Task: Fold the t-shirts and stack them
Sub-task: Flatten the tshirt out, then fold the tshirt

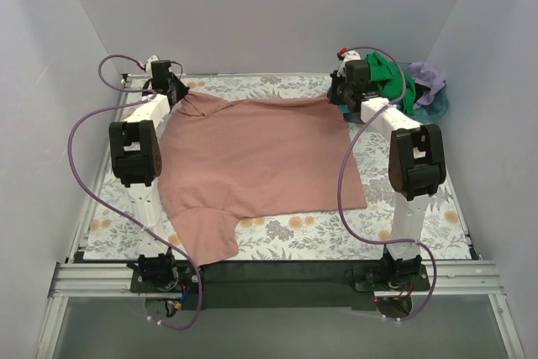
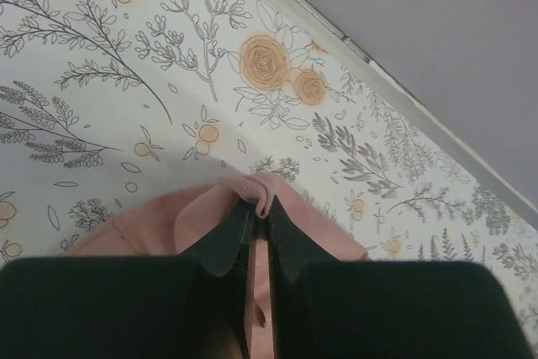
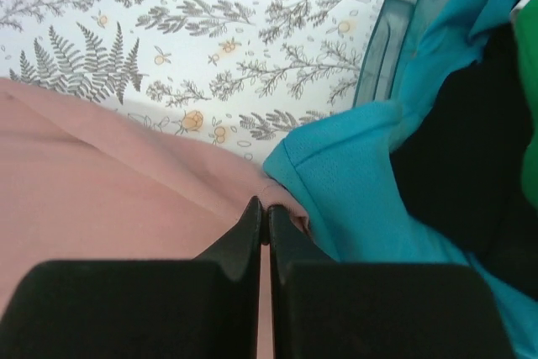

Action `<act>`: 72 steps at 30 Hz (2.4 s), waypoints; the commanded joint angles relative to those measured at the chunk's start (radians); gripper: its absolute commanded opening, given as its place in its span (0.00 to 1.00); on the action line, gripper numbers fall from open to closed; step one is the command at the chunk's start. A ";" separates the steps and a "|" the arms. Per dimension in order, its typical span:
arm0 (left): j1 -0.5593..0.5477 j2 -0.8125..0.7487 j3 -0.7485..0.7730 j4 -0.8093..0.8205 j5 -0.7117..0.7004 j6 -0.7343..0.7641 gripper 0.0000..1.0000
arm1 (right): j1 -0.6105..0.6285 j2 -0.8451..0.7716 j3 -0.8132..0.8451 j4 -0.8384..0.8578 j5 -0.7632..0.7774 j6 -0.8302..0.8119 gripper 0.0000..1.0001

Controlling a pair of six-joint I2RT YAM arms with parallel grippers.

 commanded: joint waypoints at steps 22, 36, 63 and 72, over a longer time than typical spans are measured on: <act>-0.002 -0.618 -0.504 -0.347 0.071 -0.297 0.00 | -0.042 -0.185 -0.043 -0.193 0.081 -0.124 0.01; -0.005 -1.027 -0.791 -0.528 0.051 -0.420 0.00 | -0.045 -0.226 -0.085 -0.268 0.076 -0.158 0.01; -0.013 -1.205 -1.122 -0.481 0.089 -0.510 0.00 | -0.047 -0.179 -0.163 -0.243 0.027 -0.137 0.01; 0.006 -0.905 -0.693 -0.392 -0.006 -0.467 0.00 | -0.045 -0.128 0.023 -0.220 0.002 -0.118 0.01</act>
